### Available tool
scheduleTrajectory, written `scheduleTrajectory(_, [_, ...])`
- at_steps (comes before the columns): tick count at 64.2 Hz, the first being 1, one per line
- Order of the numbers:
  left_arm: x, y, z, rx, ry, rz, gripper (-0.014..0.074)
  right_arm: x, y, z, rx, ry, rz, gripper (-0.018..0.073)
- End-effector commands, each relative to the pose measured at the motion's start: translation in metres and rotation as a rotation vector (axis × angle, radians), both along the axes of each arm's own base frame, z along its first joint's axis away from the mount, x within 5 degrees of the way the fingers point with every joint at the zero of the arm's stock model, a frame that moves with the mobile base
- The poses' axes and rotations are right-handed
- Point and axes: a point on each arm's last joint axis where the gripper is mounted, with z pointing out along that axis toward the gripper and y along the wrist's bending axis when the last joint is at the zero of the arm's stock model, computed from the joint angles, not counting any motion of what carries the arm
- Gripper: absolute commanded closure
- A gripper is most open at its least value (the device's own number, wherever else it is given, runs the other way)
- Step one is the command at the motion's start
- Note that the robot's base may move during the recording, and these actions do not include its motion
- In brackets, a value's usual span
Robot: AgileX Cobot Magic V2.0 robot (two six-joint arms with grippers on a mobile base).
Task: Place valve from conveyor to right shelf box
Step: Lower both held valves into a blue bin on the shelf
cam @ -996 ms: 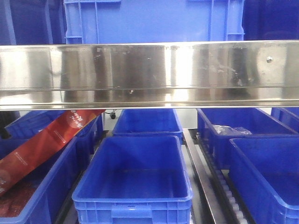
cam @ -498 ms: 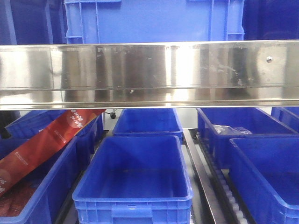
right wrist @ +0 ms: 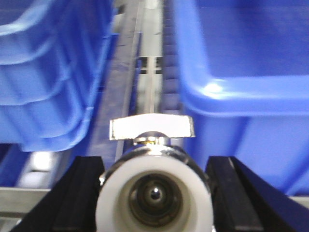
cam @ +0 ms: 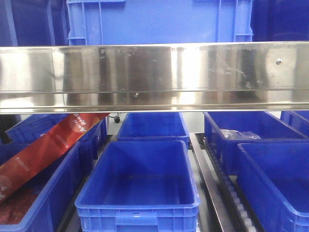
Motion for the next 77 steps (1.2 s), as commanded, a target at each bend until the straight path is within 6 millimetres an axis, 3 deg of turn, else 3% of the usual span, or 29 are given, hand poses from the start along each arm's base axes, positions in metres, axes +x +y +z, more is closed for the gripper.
scheduleTrajectory(1, [-0.006,-0.011,0.014,-0.013,-0.074,-0.059,0.0707,-0.005,0.007,0.020,0.012,-0.112,0.033,0.0721])
scheduleTrajectory(17, [0.013,-0.058,0.033,-0.039,-0.083,-0.253,0.0707,0.001,0.020,0.049,0.024,-0.199,0.095,0.0721])
scheduleTrajectory(29, [0.051,-0.097,0.052,-0.060,-0.096,-0.336,0.0707,0.023,0.034,0.079,0.040,-0.276,0.137,0.0721])
scheduleTrajectory(45, [0.103,-0.136,0.076,-0.084,-0.158,-0.380,0.0707,0.067,0.076,0.109,0.068,-0.336,0.254,0.0721])
scheduleTrajectory(60, [0.153,-0.161,0.070,-0.101,-0.176,-0.382,0.0707,0.121,0.117,0.092,0.077,-0.312,0.313,0.0721])
scheduleTrajectory(77, [0.190,-0.180,0.030,-0.099,-0.095,-0.384,0.0707,0.166,0.137,0.049,0.094,-0.196,0.321,0.0721])
